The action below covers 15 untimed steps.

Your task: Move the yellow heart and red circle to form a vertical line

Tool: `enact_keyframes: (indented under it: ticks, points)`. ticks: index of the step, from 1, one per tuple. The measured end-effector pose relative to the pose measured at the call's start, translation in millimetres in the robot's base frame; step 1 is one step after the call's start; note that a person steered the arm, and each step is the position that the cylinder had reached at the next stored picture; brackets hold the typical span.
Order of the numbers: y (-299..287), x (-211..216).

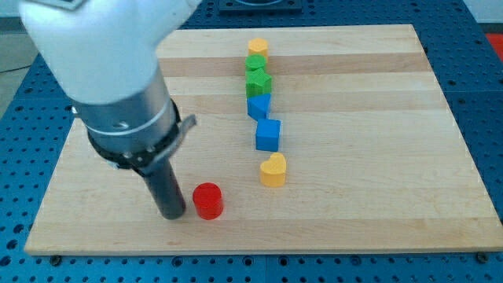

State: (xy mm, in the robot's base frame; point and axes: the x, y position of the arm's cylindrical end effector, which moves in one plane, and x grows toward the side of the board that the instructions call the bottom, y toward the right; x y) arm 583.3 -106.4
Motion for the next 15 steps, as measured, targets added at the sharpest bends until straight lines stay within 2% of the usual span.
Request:
enact_keyframes:
  ticks: [1,2,3,4,5,6,7,8,9,10,11,12,13,14,15]
  points:
    - [56.1,10.8]
    - [51.2,7.9]
    - [125.3,10.2]
    - [173.5,-0.4]
    - [173.0,-43.1]
    - [128.5,-84.0]
    - [149.4,-66.7]
    - [157.8,-3.2]
    - [98.0,30.3]
    - [-3.2,-16.0]
    - [-4.5,-44.0]
    - [55.2,-20.4]
    - [51.7,-13.7]
    - [-22.2,-65.8]
    - [-67.1,-118.2]
